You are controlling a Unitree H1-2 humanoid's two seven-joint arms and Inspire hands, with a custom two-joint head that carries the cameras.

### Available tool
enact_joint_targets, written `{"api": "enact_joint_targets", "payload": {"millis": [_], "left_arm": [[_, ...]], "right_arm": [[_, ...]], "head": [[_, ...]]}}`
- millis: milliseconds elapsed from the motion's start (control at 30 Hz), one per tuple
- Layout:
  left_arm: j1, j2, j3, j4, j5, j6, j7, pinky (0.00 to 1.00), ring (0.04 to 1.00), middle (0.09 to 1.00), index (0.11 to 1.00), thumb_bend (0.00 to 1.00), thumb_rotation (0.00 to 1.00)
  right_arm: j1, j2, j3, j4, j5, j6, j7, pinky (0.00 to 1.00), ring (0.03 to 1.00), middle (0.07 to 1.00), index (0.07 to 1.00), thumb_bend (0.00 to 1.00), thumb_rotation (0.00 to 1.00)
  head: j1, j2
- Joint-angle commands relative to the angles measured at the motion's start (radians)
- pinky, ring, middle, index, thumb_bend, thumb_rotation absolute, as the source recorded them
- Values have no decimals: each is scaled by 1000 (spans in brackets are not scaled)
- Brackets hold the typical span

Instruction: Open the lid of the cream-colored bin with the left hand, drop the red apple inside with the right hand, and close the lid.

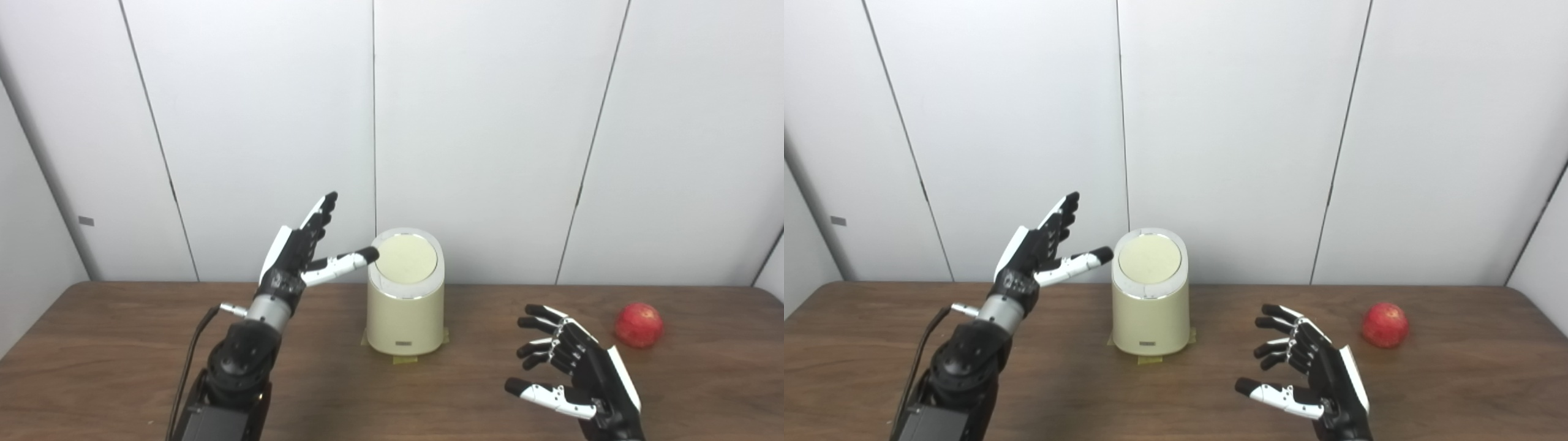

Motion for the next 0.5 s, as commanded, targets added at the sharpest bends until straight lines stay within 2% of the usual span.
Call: {"api": "enact_joint_targets", "payload": {"millis": [0,67,133,300,467], "left_arm": [[-85,27,-15,20,43,-3,11,1000,1000,1000,1000,1000,380],[-110,39,-37,39,89,13,24,1000,1000,1000,1000,1000,416],[-130,48,-56,48,128,40,30,1000,1000,1000,1000,1000,407],[-174,63,-92,95,207,52,41,994,1000,1000,1000,1000,354],[-208,82,-147,128,262,74,-4,1000,1000,1000,1000,1000,317]], "right_arm": [[-41,1,-1,-29,-1,-43,-9,440,531,701,735,801,149],[-41,2,-2,-32,0,-41,-9,441,532,701,735,801,150],[-42,2,-4,-32,0,-40,-11,440,536,703,735,801,149],[-42,0,-8,-34,-3,-32,-15,446,546,704,733,804,159],[-37,1,-7,-39,-1,-34,-14,446,532,706,734,798,143]], "head": [[0,2],[1,1],[3,1],[1,0],[0,4]]}}
